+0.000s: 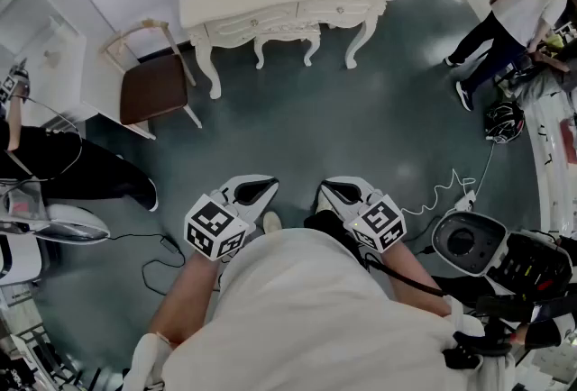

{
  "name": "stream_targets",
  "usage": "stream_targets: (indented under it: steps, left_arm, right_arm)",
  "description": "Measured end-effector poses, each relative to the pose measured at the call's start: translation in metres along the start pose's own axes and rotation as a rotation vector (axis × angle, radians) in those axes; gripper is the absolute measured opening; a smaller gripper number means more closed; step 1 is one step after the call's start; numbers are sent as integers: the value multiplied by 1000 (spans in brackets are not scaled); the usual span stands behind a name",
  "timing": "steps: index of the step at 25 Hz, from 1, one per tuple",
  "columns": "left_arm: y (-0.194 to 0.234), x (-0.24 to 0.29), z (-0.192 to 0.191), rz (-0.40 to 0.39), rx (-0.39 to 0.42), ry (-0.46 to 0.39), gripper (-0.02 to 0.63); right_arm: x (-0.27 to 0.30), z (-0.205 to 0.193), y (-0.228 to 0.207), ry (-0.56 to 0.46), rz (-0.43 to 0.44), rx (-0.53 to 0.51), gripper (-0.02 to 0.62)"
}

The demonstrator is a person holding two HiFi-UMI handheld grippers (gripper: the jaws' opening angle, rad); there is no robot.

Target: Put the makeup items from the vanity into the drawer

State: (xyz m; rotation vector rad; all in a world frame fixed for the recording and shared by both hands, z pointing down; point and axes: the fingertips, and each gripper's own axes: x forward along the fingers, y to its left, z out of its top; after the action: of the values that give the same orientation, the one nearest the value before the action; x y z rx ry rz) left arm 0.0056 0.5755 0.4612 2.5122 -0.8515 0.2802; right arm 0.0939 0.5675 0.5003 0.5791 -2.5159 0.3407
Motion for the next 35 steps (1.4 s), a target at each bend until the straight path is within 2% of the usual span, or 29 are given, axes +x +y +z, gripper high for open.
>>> stream_targets:
  steps: [4,8,15,20,23,29,35]
  left_arm:
    - [-4,-8,-4,-7,4,4,-2]
    - [6,8,8,-23,5,4,-2]
    - [71,58,46,-3,3,21,-2]
    - [94,86,83,29,19,45,-2]
    - [121,111,105,51,26,56,-2]
    - [174,164,140,77,22,52,-2]
    - [205,186,165,84,-4,58,-2]
  right_arm:
    - [-2,3,11,-13,-12,9,0]
    - [0,7,-8,-12,-25,25,0]
    - [39,29,-87,-4,2,27,0]
    - [47,52,-138,-22,22,-16,2]
    - [57,66,-180,-42,24,-22,38]
    - [80,75,-263,-41,17,-50,38]
    - [94,86,-305,-52,11,-3,37]
